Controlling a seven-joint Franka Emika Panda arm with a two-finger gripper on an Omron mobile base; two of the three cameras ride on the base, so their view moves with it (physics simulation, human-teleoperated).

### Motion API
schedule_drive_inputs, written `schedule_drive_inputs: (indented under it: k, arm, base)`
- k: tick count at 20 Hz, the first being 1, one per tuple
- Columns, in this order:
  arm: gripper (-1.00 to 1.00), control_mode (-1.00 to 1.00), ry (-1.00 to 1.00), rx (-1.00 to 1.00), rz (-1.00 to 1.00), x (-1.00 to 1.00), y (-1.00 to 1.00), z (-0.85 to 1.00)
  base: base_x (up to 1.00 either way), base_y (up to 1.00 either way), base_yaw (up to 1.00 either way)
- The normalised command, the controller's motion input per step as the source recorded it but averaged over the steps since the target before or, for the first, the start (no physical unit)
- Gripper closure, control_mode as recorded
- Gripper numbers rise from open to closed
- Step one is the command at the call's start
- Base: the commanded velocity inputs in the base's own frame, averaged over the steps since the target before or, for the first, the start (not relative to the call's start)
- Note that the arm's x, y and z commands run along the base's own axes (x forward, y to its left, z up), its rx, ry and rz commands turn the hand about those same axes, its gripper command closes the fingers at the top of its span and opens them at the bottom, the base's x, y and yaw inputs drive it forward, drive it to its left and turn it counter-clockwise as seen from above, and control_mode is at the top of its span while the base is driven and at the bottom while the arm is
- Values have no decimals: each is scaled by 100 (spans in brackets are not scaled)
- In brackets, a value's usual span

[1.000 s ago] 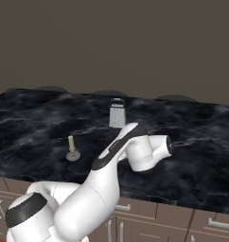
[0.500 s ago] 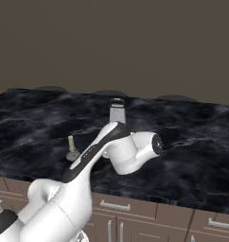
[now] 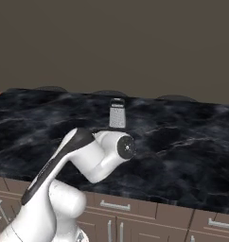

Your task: Pick the candle and candle from the dining table and place them in the open cabinet. Close the cabinet after placing the objects.

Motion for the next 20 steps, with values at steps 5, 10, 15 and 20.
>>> schedule_drive_inputs:
  k: [5, 10, 15, 20]
  arm:
    - [100, -100, 0, -5, -18, -26, 38, 38]
    - [100, -100, 0, -6, -18, -23, 35, 22]
    - [100, -100, 0, -6, -15, -15, 15, 19]
    - [100, -100, 0, -8, -12, -1, 7, 10]
  base:
    - [0, 0, 0]
    - [0, 0, 0]
    - [0, 0, 0]
    - [0, 0, 0]
